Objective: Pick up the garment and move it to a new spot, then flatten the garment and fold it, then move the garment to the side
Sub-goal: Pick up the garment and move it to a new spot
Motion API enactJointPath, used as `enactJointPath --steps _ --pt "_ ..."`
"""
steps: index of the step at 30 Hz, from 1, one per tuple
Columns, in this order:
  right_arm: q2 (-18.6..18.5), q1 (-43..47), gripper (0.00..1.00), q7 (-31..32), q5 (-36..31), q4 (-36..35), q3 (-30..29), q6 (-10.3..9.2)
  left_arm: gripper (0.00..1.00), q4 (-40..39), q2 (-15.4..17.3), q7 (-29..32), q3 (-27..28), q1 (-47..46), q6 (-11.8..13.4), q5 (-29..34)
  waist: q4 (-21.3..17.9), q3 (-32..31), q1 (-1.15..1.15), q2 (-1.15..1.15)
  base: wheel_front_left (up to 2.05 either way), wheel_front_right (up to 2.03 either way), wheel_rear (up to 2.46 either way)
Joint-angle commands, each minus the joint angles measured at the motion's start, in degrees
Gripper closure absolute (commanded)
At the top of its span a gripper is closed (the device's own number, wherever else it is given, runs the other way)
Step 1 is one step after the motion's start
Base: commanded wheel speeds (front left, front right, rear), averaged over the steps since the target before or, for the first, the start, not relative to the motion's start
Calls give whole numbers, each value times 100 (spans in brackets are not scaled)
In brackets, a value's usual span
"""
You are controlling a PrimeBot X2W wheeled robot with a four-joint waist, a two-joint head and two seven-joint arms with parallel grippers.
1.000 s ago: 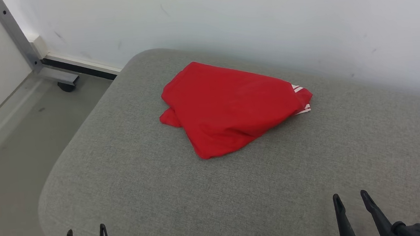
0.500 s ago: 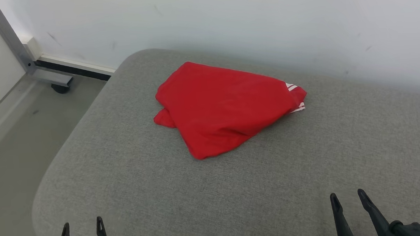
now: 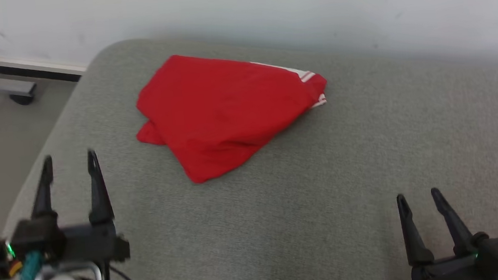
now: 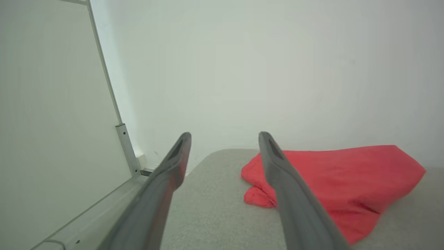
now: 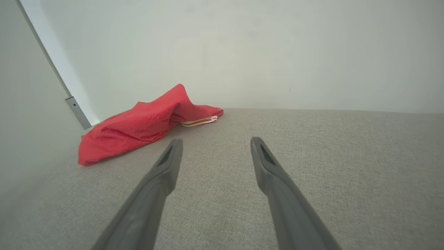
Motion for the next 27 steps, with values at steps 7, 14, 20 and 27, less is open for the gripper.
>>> enactJointPath --steps 7,14,20,27 --pt "-144 -420 0 -1 24 -333 -78 -15 0 390 279 -10 93 -1378 -72 -74 -962 1170 -1 -1 0 0 0" --pt "-123 -684 0 -1 48 -635 -98 -15 0 933 641 236 31 -2666 -190 -107 -1422 1728 -1 -1 0 0 0" --pt "-58 -858 0 0 47 -821 -42 -15 0 1559 973 725 -38 -3388 -330 -281 -1738 1937 -1 -1 0 0 0" --pt "-67 -974 0 0 56 -863 -18 -15 0 2489 1265 1495 -226 -3780 -442 -676 -1990 1979 -1 -1 0 0 0"
